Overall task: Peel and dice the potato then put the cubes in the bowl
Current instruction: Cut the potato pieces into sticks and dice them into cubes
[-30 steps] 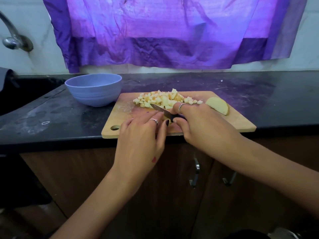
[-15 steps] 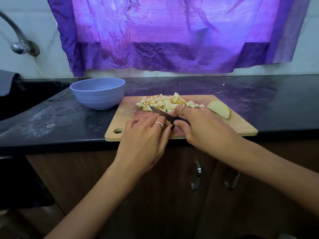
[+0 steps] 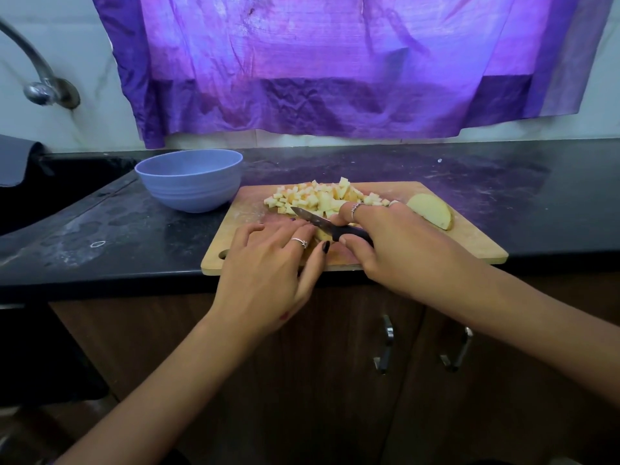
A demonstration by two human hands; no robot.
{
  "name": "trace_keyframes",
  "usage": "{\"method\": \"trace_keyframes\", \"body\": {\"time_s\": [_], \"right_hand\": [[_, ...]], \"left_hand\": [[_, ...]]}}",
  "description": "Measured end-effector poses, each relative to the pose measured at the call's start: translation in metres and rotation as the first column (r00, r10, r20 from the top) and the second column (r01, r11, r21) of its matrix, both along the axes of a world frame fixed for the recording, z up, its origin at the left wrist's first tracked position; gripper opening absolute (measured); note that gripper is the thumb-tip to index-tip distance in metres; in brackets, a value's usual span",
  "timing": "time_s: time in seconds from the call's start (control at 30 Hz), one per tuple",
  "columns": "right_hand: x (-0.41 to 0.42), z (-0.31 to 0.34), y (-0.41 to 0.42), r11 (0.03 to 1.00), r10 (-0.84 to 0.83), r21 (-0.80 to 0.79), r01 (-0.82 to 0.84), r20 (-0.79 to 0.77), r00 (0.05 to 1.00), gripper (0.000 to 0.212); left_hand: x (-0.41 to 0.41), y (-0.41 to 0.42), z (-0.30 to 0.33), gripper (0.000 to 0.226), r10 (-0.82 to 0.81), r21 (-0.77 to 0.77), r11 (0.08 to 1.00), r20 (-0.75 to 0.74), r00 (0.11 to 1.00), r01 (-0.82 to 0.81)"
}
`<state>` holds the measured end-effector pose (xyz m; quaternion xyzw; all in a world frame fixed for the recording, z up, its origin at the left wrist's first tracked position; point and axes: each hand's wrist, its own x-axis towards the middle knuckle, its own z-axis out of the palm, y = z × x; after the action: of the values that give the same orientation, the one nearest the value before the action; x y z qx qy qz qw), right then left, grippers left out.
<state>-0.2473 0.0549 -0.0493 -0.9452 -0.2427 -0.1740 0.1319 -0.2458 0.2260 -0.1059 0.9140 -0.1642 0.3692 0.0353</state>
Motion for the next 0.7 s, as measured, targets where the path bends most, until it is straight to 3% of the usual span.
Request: {"method": "trace_keyframes", "body": {"time_s": [0.3, 0.6, 0.7], "right_hand": [[-0.003, 0.044, -0.009, 0.99, -0.031, -0.139, 0.009, -0.16, 0.987, 0.021], [-0.009, 0.023, 0.0, 0.991, -0.031, -0.13, 0.021, -0.079, 0.996, 0.02], [-0.012, 0.031, -0.003, 0.988, -0.034, -0.153, 0.016, -0.118, 0.992, 0.023]], "left_hand": [[-0.003, -0.001, 0.001, 0.046, -0.008, -0.02, 1.0, -0.037, 0.999, 0.007], [-0.004, -0.002, 0.008, 0.051, -0.047, -0.056, 0.998, -0.131, 0.99, 0.04], [-0.006, -0.002, 0.012, 0.051, -0.043, -0.094, 0.995, -0.164, 0.986, 0.028]]}}
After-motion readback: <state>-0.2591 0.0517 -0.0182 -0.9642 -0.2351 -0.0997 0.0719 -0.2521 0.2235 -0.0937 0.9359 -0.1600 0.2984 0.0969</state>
